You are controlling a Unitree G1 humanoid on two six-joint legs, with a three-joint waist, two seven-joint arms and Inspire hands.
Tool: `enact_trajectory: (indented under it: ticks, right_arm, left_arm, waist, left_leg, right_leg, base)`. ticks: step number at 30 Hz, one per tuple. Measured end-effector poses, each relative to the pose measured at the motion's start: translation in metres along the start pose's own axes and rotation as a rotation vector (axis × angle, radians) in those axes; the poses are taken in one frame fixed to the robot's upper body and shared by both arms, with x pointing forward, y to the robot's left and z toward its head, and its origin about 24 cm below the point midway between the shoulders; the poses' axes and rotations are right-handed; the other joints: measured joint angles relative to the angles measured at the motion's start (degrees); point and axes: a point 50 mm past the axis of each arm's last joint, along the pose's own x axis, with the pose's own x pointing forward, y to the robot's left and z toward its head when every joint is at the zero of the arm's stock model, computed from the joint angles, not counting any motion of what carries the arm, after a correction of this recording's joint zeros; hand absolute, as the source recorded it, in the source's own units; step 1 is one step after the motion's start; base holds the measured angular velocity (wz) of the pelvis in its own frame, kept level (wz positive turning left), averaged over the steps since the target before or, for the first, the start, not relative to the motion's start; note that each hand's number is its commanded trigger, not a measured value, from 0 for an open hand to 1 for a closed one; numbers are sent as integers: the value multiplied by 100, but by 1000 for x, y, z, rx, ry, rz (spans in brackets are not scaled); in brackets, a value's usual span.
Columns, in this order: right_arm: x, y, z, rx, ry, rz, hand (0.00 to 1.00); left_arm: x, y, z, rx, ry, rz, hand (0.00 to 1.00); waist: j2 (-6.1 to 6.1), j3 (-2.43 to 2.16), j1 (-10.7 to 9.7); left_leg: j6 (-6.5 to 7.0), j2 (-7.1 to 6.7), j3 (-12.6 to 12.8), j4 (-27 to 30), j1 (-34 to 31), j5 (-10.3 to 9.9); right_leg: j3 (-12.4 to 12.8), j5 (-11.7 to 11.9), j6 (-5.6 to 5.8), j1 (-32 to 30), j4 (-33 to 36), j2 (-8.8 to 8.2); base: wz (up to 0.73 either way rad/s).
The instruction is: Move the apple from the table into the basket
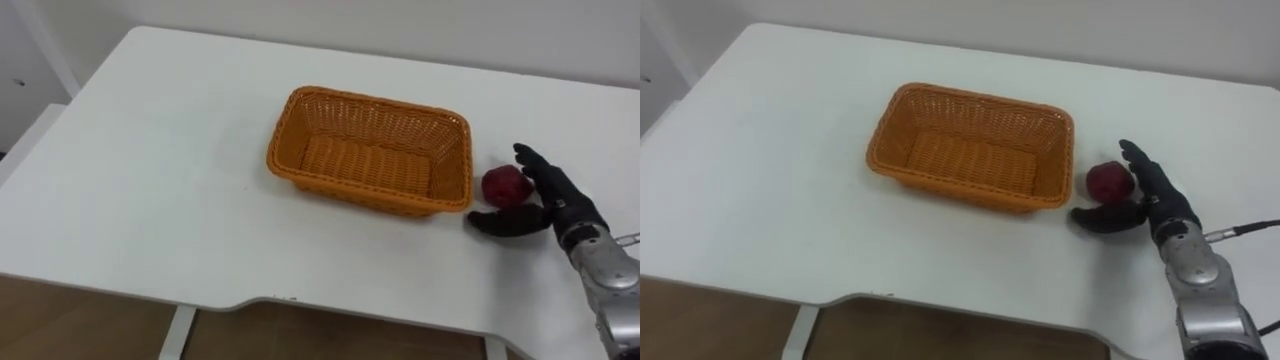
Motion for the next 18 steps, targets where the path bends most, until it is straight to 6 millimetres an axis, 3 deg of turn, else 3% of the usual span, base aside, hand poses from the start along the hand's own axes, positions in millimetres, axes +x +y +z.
enact_trajectory:
  ticks: [7, 13, 18]
  right_arm:
    - [3, -12, -12, -51, 55, -69, 100]
    - [1, -16, -17, -62, 76, -104, 100]
    - [0, -16, -21, 11, 92, -122, 100]
  left_arm:
    - [2, -2, 4, 17, 8, -6, 0]
    - [2, -2, 4, 21, 8, -10, 0]
    - [2, -2, 8, 20, -1, -9, 0]
  waist:
    - [-9, 18, 47]
    - [67, -16, 84]
    - [77, -18, 83]
  left_leg:
    - [-4, 3, -83, 3, 109, -7]
    - [-8, 5, -111, 2, 167, -6]
    - [-7, -1, -109, -5, 198, -6]
  right_leg:
    - [-91, 1, -1, 129, -16, -13]
    - [-132, 4, -6, 169, -20, -12]
    - [-139, 4, -6, 262, -25, -2]
  base:
    - [5]
    - [3]
    - [0]
